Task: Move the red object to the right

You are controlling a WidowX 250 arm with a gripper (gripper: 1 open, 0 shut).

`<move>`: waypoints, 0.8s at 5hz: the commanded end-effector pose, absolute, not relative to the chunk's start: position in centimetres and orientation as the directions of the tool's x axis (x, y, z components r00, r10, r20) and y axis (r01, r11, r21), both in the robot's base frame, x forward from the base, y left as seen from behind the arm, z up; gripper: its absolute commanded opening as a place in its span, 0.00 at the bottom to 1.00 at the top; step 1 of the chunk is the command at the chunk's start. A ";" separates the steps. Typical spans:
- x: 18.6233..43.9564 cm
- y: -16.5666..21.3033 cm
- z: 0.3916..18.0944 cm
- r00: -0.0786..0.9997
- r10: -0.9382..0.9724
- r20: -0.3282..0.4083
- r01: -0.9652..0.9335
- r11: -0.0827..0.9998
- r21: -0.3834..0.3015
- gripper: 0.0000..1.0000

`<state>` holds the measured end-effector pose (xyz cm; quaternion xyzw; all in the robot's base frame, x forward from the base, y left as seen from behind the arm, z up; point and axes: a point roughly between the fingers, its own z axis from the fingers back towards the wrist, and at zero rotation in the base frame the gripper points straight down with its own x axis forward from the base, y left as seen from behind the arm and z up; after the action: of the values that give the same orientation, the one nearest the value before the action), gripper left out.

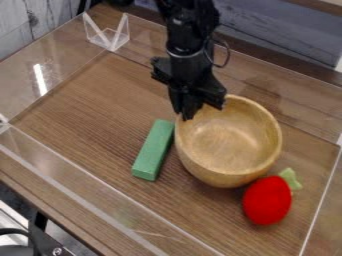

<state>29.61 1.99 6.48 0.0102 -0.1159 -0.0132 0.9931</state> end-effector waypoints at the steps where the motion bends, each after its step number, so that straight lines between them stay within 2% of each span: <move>1: 31.1 2.1 8.2 0.954 0.007 0.299 -0.018 0.999 0.034 0.00; 2: 30.5 1.7 8.9 0.954 -0.075 0.290 0.072 0.997 0.023 1.00; 4: 29.1 1.7 9.0 0.957 -0.059 0.282 0.059 0.998 0.008 1.00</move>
<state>28.57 1.47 7.50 -0.0029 -0.1166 -0.0327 0.9926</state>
